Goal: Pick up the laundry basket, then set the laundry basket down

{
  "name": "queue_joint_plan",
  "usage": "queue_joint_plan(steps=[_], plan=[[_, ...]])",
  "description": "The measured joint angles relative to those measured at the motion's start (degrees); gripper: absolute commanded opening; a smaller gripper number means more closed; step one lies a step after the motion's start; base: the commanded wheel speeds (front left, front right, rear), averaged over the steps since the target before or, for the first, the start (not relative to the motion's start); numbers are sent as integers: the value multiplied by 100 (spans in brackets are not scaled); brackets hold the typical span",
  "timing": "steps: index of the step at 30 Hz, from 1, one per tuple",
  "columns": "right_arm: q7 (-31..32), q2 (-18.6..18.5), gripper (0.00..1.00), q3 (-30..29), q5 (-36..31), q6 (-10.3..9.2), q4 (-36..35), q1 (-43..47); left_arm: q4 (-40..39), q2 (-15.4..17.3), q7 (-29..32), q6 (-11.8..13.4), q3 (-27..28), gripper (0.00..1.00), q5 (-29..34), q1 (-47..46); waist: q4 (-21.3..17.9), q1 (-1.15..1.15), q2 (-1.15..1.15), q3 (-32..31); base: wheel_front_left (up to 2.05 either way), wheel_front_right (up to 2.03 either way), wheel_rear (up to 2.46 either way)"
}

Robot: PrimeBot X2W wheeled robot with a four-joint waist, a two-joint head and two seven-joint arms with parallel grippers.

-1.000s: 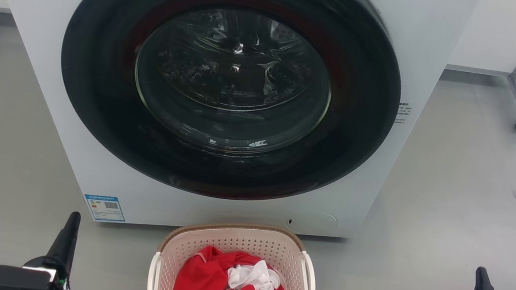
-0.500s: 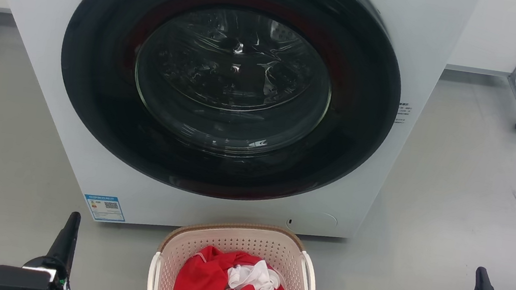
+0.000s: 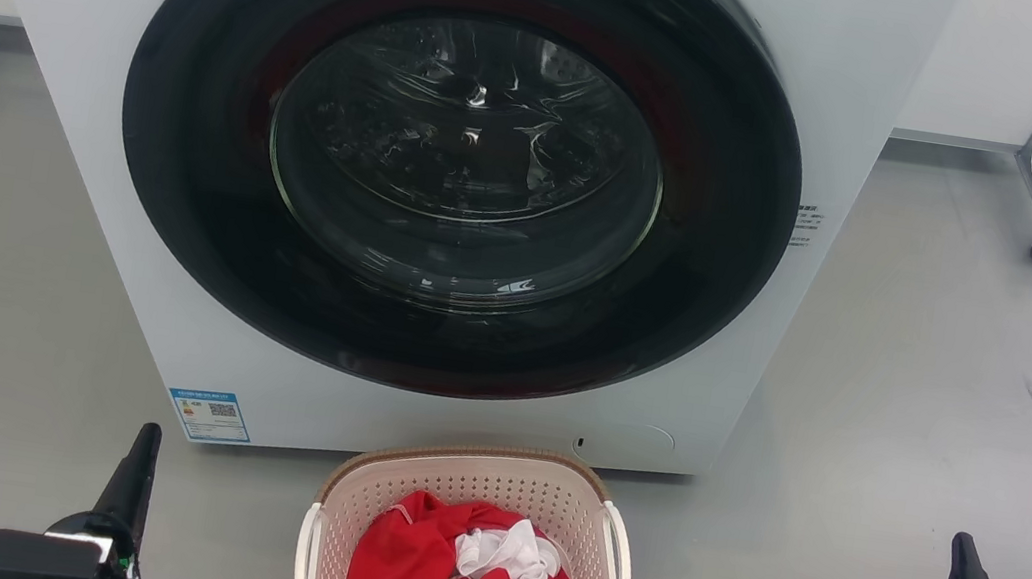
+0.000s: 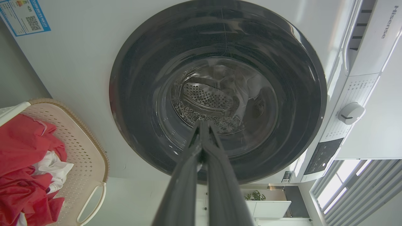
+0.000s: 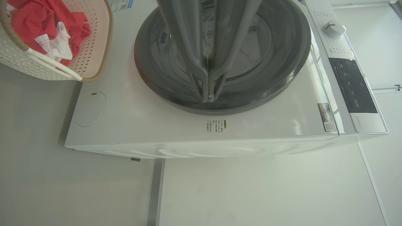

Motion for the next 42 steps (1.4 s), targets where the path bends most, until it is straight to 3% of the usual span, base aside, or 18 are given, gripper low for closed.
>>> queue_joint_plan(steps=[42], plan=[[0,0,0,0,8,0,-1,0,-1,0,0,0,0,0,0,0,0,0,0,1,0,0,0]])
